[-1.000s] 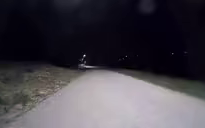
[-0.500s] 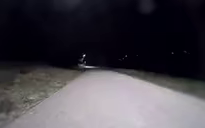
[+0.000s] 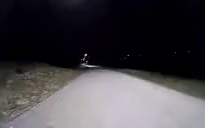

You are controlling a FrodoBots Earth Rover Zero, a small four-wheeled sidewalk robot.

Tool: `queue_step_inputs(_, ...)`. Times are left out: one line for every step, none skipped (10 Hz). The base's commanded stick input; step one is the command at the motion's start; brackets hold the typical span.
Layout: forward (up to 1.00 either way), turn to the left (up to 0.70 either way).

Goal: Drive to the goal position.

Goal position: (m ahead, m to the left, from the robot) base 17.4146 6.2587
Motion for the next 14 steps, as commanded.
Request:
queue_step_inputs(0.70,0.00)
queue_step_inputs(0.70,0.00)
queue_step_inputs(0.70,0.00)
queue_step_inputs(0.70,0.00)
queue_step_inputs(0.70,0.00)
queue_step_inputs(0.70,0.00)
queue_step_inputs(0.70,0.00)
queue_step_inputs(0.70,0.00)
queue_step_inputs(0.70,0.00)
queue_step_inputs(0.70,0.00)
queue_step_inputs(0.70,0.00)
queue_step_inputs(0.70,0.00)
queue_step_inputs(0.70,0.00)
queue_step_inputs(0.70,0.00)
